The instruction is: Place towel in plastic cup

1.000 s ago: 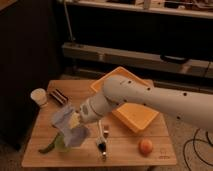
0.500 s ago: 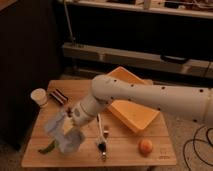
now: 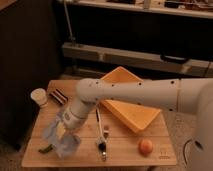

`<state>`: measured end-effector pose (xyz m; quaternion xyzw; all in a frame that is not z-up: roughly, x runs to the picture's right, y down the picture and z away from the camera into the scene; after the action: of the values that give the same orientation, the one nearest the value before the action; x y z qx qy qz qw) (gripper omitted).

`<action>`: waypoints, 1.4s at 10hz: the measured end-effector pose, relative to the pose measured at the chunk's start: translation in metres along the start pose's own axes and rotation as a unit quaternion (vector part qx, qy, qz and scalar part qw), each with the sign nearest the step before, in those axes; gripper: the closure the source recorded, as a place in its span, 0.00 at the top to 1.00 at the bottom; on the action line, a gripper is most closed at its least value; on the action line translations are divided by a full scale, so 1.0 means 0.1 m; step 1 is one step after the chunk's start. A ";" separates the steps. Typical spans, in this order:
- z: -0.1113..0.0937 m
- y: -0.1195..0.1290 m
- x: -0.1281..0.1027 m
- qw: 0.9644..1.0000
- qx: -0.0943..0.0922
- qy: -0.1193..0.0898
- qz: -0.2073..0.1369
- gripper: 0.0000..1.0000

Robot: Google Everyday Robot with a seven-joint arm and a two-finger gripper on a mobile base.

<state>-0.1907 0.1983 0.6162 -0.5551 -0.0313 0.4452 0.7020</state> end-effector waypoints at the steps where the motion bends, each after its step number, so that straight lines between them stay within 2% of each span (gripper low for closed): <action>1: 0.11 -0.11 -0.01 1.000 0.001 0.008 0.008 0.00; 2: 0.25 -0.24 -0.02 1.000 -0.001 0.018 0.017 0.00; 4: 0.41 -0.36 -0.07 0.999 -0.005 0.034 0.025 0.00; 7: 0.47 -0.36 -0.09 0.998 -0.005 0.052 0.026 0.00; 10: 0.53 -0.37 -0.11 0.997 0.019 0.063 0.035 0.02; 12: 0.57 -0.39 -0.11 0.996 0.034 0.064 0.044 0.20; 14: 0.59 -0.41 -0.12 0.996 0.037 0.062 0.048 0.39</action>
<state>-0.2057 0.2348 0.6771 -0.5560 0.0555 0.4444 0.7002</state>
